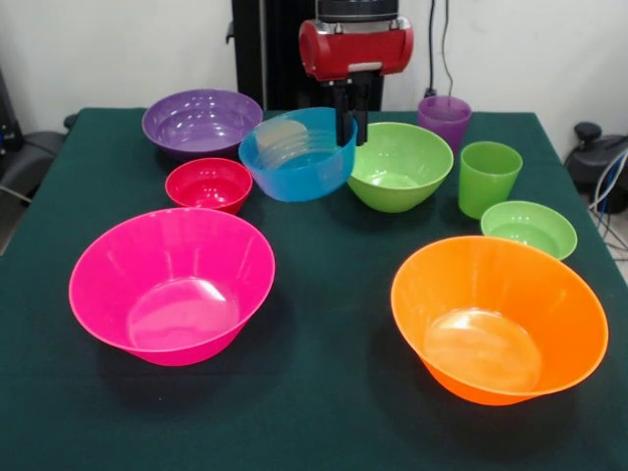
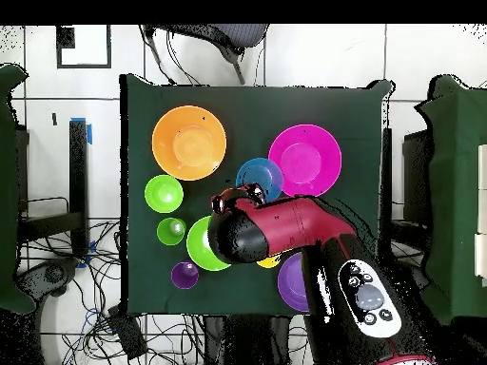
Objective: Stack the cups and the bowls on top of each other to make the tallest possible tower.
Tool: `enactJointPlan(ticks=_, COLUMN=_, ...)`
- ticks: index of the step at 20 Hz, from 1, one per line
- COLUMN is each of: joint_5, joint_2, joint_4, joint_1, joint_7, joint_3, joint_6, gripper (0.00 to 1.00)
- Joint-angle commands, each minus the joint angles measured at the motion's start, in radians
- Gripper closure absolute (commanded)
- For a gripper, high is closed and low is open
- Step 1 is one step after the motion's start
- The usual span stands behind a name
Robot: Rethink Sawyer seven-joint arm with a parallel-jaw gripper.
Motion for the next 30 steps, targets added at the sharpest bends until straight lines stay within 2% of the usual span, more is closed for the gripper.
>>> enactJointPlan(ticks=1, joint_5=-0.039, joint_2=0.035, joint_4=0.011, joint_1=0.046, joint_7=0.032, joint_3=-0.067, joint_6=0.144, gripper=1.0)
enactJointPlan(ticks=5, joint_5=-0.087, joint_2=0.044, joint_4=-0.025, joint_1=0.084, joint_7=0.008, joint_3=-0.128, joint_6=0.199, gripper=1.0)
enactJointPlan(ticks=9, joint_5=-0.104, joint_2=0.058, joint_4=-0.027, joint_1=0.085, joint_7=-0.008, joint_3=-0.146, joint_6=0.186, gripper=1.0)
enactJointPlan(ticks=13, joint_5=-0.099, joint_2=0.073, joint_4=-0.048, joint_1=0.106, joint_7=0.003, joint_3=-0.168, joint_6=0.224, gripper=1.0)
enactJointPlan(ticks=18, joint_5=-0.148, joint_2=0.127, joint_4=-0.104, joint_1=0.158, joint_7=0.026, joint_3=-0.242, joint_6=0.255, gripper=1.0)
enactJointPlan(ticks=21, joint_5=-0.145, joint_2=0.158, joint_4=-0.122, joint_1=0.154, joint_7=0.021, joint_3=-0.25, joint_6=0.25, gripper=1.0)
enactJointPlan(ticks=27, joint_5=-0.121, joint_2=0.196, joint_4=-0.138, joint_1=0.104, joint_7=-0.035, joint_3=-0.236, joint_6=0.272, gripper=1.0)
enactJointPlan(ticks=30, joint_5=-0.125, joint_2=0.241, joint_4=-0.17, joint_1=0.095, joint_7=-0.048, joint_3=-0.243, joint_6=0.285, gripper=1.0)
